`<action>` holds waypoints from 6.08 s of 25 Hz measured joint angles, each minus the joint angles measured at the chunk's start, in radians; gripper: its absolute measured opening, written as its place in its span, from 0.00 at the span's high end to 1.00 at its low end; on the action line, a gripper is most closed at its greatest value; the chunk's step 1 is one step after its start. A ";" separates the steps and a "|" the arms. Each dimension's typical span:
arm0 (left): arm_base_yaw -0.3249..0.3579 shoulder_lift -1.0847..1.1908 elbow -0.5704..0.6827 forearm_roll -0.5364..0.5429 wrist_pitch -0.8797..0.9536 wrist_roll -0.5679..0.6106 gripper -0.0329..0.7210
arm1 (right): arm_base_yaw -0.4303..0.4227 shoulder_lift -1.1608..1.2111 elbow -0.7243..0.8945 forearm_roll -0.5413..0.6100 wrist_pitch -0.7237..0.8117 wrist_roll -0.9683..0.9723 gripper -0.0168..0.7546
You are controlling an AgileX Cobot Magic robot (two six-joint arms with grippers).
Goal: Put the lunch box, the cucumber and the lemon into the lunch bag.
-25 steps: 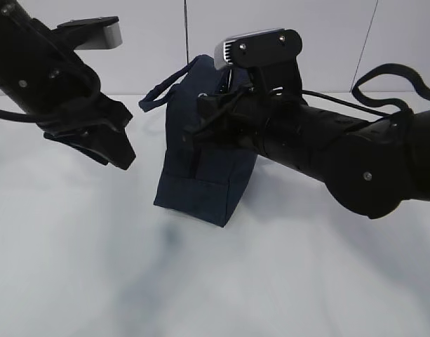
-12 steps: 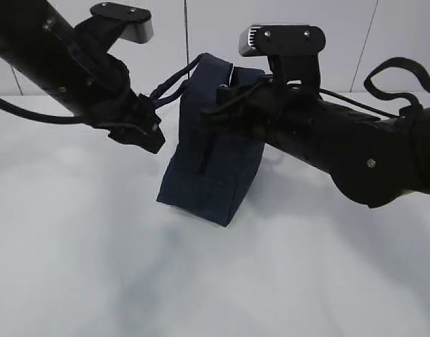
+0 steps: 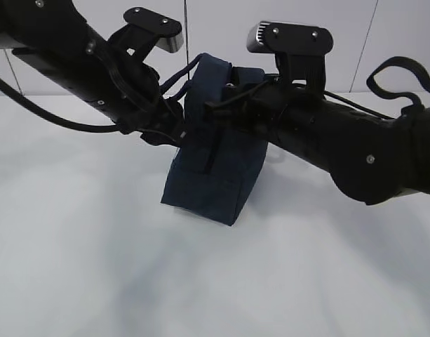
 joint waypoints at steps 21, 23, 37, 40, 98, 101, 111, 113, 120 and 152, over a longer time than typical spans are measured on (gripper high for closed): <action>-0.030 0.088 0.000 -0.111 -0.154 0.038 0.63 | 0.000 0.000 0.000 0.118 -0.021 0.006 0.98; -0.030 0.092 0.000 -0.115 -0.157 0.038 0.83 | 0.000 0.000 0.000 0.119 -0.021 0.007 0.98; -0.088 0.094 0.000 -0.119 -0.161 0.040 0.96 | -0.048 0.039 -0.095 0.124 0.036 0.005 0.98; -0.097 0.094 0.000 -0.119 -0.163 0.040 0.96 | -0.080 0.044 -0.123 0.124 0.056 0.003 0.98; -0.126 0.042 0.005 -0.070 0.080 0.041 0.96 | -0.356 0.384 -0.842 0.110 0.888 -0.127 0.98; -0.127 0.036 0.031 -0.070 0.080 0.041 0.96 | -0.370 0.398 -0.843 0.110 0.918 -0.127 0.98; -0.127 0.019 0.038 -0.080 0.113 0.038 0.90 | -0.373 0.398 -0.853 0.110 0.960 -0.127 0.98; -0.127 0.013 0.022 -0.086 0.139 0.021 0.81 | -0.373 0.398 -0.853 0.110 0.962 -0.127 0.98; -0.114 0.004 -0.134 -0.046 0.280 -0.157 0.54 | -0.375 0.398 -0.853 0.110 0.967 -0.127 0.98; -0.003 0.434 -0.719 -0.080 0.436 -0.326 0.92 | -0.375 0.400 -0.853 0.146 0.972 -0.127 0.98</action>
